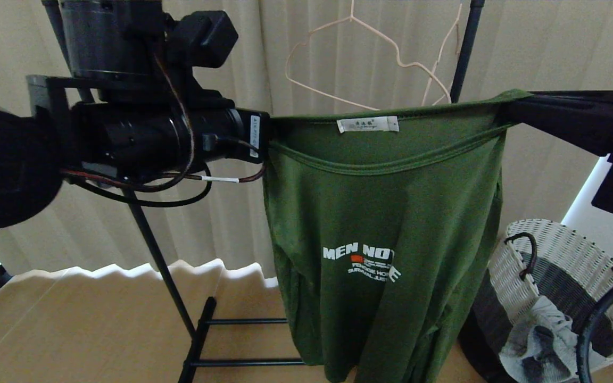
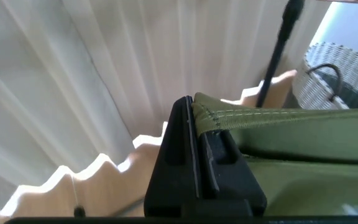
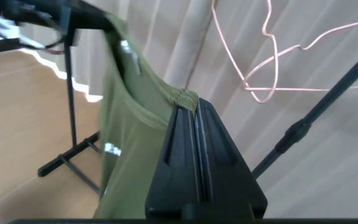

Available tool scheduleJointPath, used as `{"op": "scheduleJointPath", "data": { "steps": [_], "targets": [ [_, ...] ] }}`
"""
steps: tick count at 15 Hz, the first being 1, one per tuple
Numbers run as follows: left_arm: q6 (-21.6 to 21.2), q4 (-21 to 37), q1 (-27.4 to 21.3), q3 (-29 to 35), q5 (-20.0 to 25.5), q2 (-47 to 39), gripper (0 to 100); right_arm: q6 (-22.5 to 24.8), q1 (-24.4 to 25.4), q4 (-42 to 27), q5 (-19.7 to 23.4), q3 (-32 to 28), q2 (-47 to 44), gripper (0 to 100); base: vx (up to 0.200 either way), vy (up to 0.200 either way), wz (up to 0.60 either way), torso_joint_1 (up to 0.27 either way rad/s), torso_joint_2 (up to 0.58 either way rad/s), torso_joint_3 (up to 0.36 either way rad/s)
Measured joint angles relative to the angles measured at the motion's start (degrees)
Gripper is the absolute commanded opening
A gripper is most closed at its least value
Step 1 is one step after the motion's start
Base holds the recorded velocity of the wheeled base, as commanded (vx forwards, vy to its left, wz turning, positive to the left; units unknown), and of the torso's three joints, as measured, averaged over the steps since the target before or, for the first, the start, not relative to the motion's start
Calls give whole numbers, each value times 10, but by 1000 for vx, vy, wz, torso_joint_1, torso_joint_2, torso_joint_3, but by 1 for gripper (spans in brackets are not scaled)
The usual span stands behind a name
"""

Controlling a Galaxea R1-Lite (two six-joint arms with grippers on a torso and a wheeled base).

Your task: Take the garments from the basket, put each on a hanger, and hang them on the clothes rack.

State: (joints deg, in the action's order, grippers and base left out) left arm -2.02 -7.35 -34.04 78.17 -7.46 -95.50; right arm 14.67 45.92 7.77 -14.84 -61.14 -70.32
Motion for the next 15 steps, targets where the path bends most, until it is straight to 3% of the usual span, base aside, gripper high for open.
{"op": "scheduleJointPath", "data": {
  "steps": [5,10,15],
  "targets": [
    [6,60,-19,-34,3,102,0,-2,-20,18,5,-49,-64,0,0,0,0,0,0,0],
    [6,64,-58,-76,4,165,0,-4,-26,41,10,-128,-164,0,0,0,0,0,0,0],
    [4,61,-90,-105,4,195,0,-2,-25,60,8,-148,-212,0,0,0,0,0,0,0]
  ]
}}
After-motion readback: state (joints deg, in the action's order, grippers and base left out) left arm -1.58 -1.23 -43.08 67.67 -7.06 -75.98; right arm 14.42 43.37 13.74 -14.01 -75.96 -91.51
